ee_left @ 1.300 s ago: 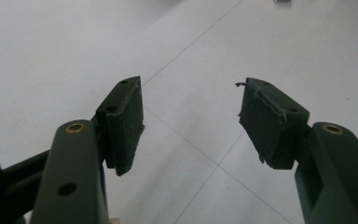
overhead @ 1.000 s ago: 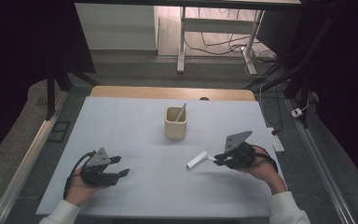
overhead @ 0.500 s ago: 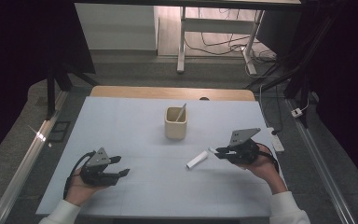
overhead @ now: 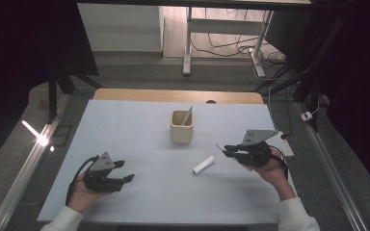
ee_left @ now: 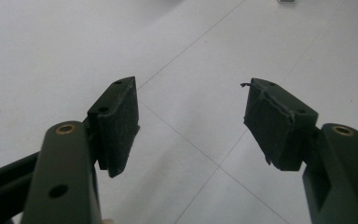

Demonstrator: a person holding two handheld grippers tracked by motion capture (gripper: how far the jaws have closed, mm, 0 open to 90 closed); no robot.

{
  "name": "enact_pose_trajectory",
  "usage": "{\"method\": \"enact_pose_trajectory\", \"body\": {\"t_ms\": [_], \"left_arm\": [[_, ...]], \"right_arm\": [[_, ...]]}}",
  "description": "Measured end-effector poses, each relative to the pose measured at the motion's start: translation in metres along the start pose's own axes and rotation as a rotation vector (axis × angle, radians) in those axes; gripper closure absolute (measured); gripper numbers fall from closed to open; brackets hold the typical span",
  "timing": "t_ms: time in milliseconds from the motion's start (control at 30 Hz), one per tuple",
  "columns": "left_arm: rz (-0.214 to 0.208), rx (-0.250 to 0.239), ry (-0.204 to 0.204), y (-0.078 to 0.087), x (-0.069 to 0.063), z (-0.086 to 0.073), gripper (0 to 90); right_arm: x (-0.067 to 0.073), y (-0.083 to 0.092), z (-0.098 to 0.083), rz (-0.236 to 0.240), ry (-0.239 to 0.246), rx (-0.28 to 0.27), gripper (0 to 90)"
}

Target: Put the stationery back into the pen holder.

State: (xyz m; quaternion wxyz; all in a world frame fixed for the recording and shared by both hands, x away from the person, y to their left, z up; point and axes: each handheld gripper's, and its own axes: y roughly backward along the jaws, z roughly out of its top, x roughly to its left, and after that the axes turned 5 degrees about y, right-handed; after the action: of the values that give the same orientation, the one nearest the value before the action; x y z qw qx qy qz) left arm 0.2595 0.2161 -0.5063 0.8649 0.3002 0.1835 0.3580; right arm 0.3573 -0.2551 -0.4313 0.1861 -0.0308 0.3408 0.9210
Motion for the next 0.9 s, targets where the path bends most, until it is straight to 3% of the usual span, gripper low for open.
{"method": "enact_pose_trajectory", "body": {"t_ms": [567, 900], "left_arm": [[0.001, 0.010, 0.006, -0.002, 0.000, 0.000, 31.6], [0.003, 0.013, 0.007, -0.003, 0.000, 0.000, 31.3]], "right_arm": [[-0.002, 0.003, 0.008, -0.130, -0.070, -0.086, 78.2], [-0.005, -0.001, 0.015, -0.173, -0.103, -0.129, 78.2]]}}
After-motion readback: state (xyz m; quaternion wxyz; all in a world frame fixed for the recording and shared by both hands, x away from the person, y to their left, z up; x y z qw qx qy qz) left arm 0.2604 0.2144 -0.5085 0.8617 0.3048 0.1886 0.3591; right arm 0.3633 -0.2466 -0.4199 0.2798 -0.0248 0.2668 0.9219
